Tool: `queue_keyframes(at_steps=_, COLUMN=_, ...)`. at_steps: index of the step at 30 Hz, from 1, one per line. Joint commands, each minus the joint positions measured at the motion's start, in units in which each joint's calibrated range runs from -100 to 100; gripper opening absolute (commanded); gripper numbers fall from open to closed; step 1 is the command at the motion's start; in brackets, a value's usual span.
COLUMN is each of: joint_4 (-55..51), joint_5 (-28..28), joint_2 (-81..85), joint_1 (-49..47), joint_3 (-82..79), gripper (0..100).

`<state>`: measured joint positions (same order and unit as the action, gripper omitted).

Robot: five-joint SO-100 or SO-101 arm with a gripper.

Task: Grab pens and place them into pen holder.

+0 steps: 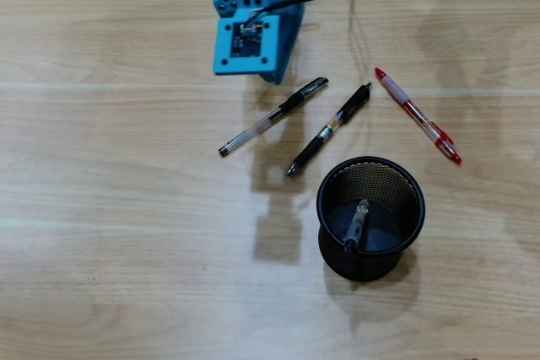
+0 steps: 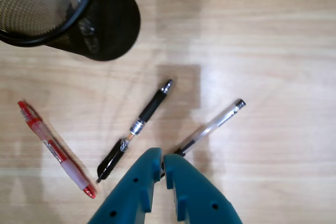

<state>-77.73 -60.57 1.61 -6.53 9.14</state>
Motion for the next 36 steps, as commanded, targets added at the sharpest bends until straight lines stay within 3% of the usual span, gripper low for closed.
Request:
queue_keyframes(at_steps=1, joint_4=-6.6, joint_5=-5.4, joint_2=0.6, joint_1=0.8, joint_3=0.9, gripper=2)
queue_keyframes(at_steps=10, joint_4=-12.7, joint_5=-17.6, joint_2=-9.4, joint_1=-1.5, joint_3=2.8, gripper=3)
queue_keyframes(at_steps=24, joint_4=-12.2, joint_5=-18.1, joint_2=-19.8, joint_1=-2.2, joint_3=5.0, gripper=3)
queue_keyframes(at_steps=29, joint_4=-12.2, joint_5=-17.9, joint_2=-23.4, joint_1=-2.5, joint_3=9.8, gripper=10)
queue_keyframes(at_steps=36, joint_4=-12.2, joint_5=-17.9, joint_2=-27.7, joint_1=-1.9, joint_3=12.5, gripper=11)
